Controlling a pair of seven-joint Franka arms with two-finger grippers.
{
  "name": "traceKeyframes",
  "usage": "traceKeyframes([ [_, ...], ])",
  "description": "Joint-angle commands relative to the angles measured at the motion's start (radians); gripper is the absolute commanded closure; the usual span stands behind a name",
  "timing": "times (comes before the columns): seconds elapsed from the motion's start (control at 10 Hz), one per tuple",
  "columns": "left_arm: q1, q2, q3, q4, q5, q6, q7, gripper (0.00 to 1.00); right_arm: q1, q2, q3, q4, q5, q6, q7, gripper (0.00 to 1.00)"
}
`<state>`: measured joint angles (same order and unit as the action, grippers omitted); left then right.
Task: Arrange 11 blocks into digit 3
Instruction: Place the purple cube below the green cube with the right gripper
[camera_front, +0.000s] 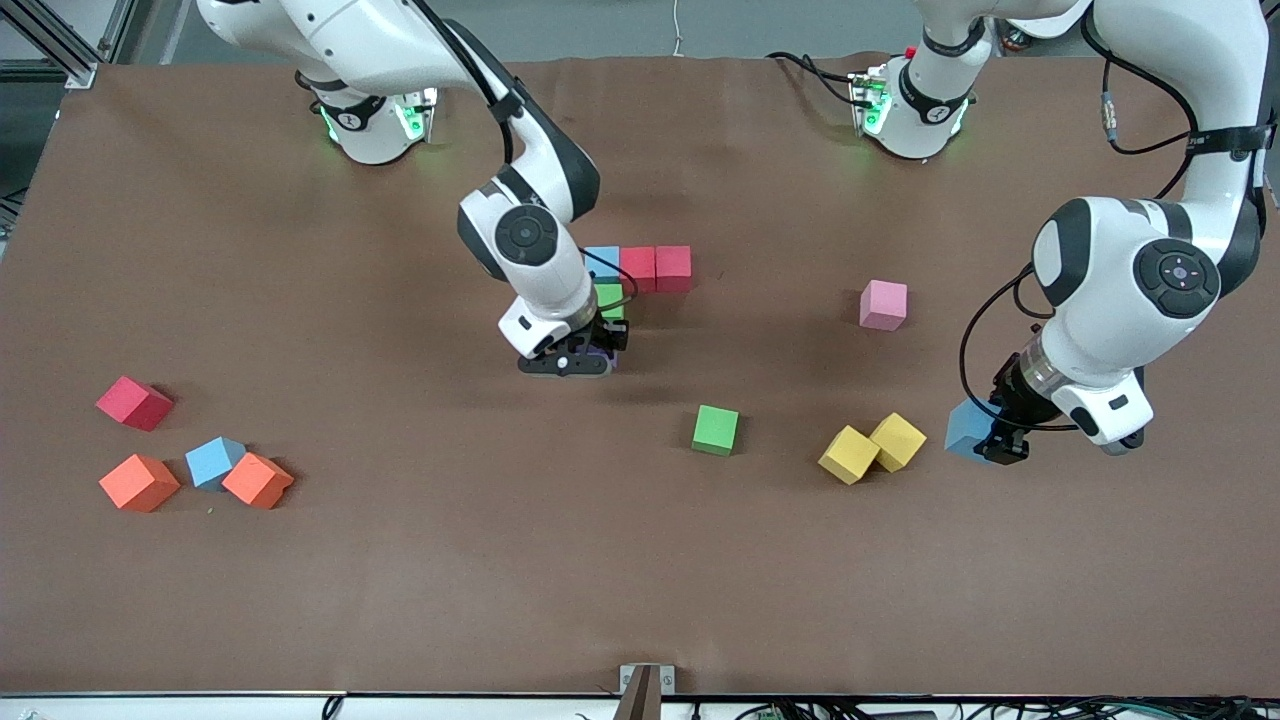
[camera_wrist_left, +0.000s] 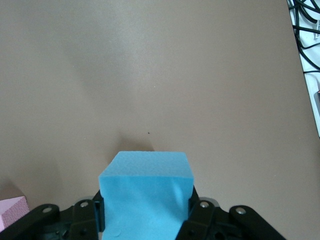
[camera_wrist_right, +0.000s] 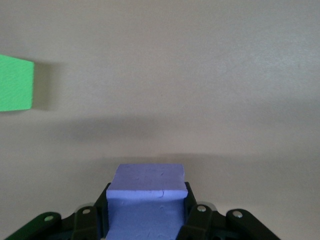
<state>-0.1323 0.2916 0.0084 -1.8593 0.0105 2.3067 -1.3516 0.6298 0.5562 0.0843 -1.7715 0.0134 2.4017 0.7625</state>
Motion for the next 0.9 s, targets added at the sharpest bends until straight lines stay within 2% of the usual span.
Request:
traceKeyframes([
  [0.0,0.002,-0.011,-0.001,-0.006,0.013,0.005,0.012,0.93,0.013,0.042,-0.008,0.043,-0.041,-0.010,0.061,0.99],
  [0.8,0.000,-0.008,-0.002,-0.006,0.011,0.005,0.011,0.93,0.073,0.044,-0.011,-0.022,-0.050,0.003,0.066,0.99],
])
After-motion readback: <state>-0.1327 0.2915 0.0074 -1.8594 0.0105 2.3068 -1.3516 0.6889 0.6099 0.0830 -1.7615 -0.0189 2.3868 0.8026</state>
